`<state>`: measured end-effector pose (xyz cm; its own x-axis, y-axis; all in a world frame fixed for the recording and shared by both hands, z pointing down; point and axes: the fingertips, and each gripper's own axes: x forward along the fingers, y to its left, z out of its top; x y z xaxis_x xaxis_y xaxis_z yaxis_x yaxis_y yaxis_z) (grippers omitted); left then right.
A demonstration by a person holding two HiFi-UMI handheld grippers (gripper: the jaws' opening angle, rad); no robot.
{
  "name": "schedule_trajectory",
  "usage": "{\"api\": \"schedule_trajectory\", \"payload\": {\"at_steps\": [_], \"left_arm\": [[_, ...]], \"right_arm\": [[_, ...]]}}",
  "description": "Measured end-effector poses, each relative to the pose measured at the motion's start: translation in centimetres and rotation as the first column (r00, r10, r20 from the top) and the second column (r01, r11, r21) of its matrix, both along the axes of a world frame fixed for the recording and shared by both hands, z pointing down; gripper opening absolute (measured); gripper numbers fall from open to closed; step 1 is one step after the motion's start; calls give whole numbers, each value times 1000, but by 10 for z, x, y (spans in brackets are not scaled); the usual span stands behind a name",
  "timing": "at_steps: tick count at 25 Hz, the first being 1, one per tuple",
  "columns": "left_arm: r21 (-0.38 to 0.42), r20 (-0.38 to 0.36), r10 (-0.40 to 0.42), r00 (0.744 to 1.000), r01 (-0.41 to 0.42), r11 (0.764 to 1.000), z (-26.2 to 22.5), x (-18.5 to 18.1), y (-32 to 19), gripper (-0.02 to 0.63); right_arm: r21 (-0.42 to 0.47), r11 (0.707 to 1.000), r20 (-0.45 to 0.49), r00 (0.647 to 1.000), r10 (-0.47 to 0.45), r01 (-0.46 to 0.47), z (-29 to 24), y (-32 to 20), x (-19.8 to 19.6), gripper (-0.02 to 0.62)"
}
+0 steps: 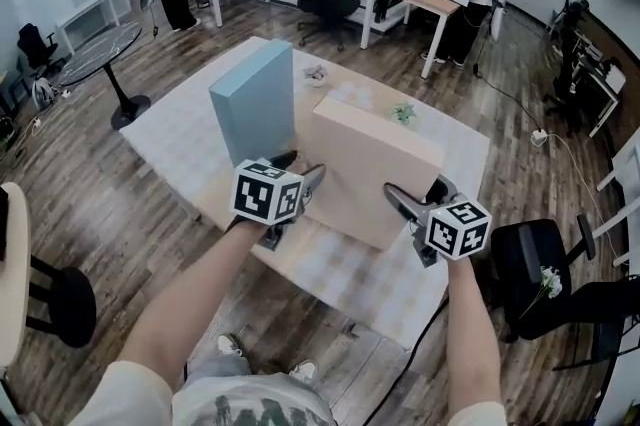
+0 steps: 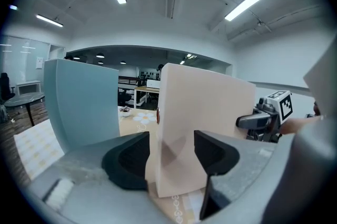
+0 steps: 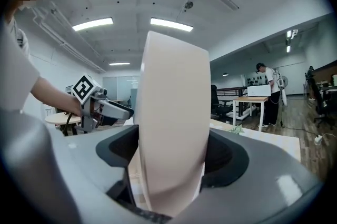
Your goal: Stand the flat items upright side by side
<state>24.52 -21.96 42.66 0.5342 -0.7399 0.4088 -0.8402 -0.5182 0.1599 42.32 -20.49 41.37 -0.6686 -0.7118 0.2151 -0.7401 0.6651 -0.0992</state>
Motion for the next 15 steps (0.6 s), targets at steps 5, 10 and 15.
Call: {"api": "schedule_trajectory", "payload": {"at_steps": [5,10,15], "left_arm": [[5,-10,30,999,-30,1000,-2,-17,5,268],[15,-31,73,997,-73,997,-5,-49,11,268],[26,-44,118,992,-117,993,-4,-103,14,268]], "right_arm": [[49,992,-11,993,119,-118,-9,13,-14,367],[120,954,0,961,276,-274,-22,24,-40,356],[141,917,-52,922,384,-374,-14,35,-88,351]]}}
